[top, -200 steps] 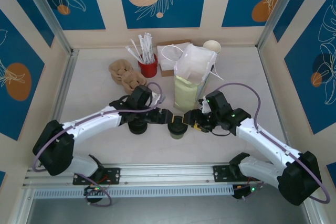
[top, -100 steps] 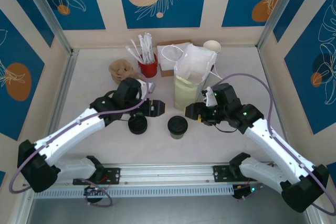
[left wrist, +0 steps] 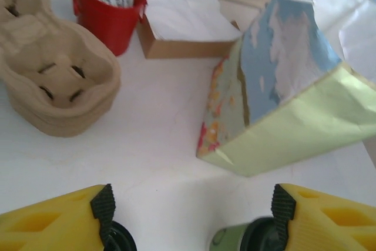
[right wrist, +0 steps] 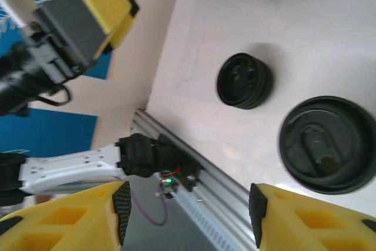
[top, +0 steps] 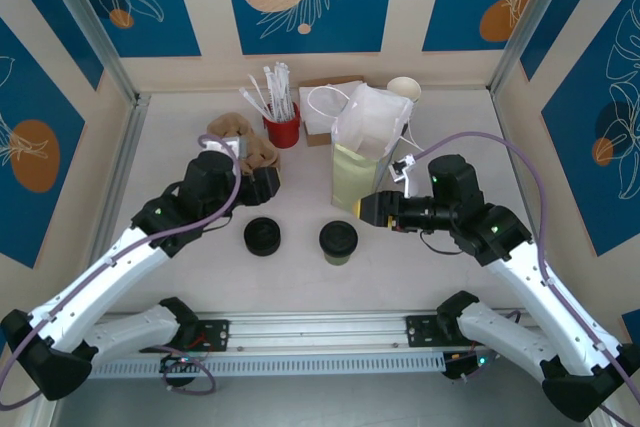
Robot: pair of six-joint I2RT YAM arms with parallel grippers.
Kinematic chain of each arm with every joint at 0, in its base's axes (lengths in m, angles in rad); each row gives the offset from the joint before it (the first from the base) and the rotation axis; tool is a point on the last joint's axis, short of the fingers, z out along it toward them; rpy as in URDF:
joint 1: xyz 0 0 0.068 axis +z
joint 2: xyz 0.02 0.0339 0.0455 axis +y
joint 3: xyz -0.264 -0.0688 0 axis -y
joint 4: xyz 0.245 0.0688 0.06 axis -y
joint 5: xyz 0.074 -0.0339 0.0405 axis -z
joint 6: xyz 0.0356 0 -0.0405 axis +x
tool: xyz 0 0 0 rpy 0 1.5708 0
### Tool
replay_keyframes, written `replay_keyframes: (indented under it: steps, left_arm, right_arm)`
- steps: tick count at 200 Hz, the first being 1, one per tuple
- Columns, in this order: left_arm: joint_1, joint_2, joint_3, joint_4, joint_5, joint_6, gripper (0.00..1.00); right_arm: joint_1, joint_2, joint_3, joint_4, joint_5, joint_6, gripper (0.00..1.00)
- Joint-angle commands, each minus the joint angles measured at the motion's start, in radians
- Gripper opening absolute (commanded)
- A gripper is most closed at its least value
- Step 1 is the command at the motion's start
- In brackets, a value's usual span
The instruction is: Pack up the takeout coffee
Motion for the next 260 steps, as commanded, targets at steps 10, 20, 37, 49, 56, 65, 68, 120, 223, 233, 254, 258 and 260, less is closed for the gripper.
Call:
replay_keyframes:
  steps: [10,20,37,49,56,65,68,120,223,233,254,258,260]
  left_arm:
    - [0.051,-0.03,-0.095,0.101,-0.117,-0.094,0.78]
    - [0.077,-0.032,-0.12,0.12,-0.122,-0.108,0.79]
    - [0.135,-0.02,-0.147,0.147,-0.115,-0.128,0.79]
    - [0.191,-0.002,-0.165,0.178,-0.07,-0.155,0.81]
    - [0.224,0.011,-0.179,0.206,-0.036,-0.171,0.82]
    - [0.261,0.036,-0.191,0.235,0.0,-0.191,0.82]
    - [0.274,0.044,-0.193,0.241,0.012,-0.197,0.82]
    - [0.438,0.229,-0.172,0.345,0.201,-0.254,0.77]
    - [0.51,0.489,-0.061,0.433,0.317,-0.286,0.55]
    - [0.511,0.504,-0.054,0.439,0.322,-0.288,0.52]
    - [0.511,0.529,-0.041,0.443,0.325,-0.289,0.5]
    - [0.511,0.531,-0.041,0.443,0.326,-0.289,0.49]
    - [0.512,0.533,-0.04,0.444,0.326,-0.289,0.48]
  right_arm:
    - [0.009,-0.022,-0.017,0.077,-0.096,0.059,0.58]
    - [0.009,-0.024,-0.019,0.077,-0.094,0.058,0.58]
    - [0.009,-0.027,-0.024,0.08,-0.103,0.062,0.58]
    - [0.008,-0.028,-0.032,0.084,-0.106,0.065,0.58]
    - [0.009,-0.028,-0.035,0.088,-0.108,0.068,0.58]
    - [0.009,-0.026,-0.04,0.086,-0.105,0.075,0.58]
    - [0.009,-0.025,-0.041,0.082,-0.102,0.078,0.58]
    - [0.009,-0.016,-0.052,0.069,-0.112,0.095,0.58]
    - [0.003,-0.005,-0.052,0.035,-0.086,0.107,0.59]
    - [0.001,-0.004,-0.048,0.03,-0.085,0.104,0.59]
    - [0.0,-0.002,-0.045,0.025,-0.086,0.102,0.59]
    - [0.0,-0.002,-0.045,0.027,-0.087,0.101,0.59]
    - [0.0,-0.002,-0.044,0.028,-0.087,0.101,0.59]
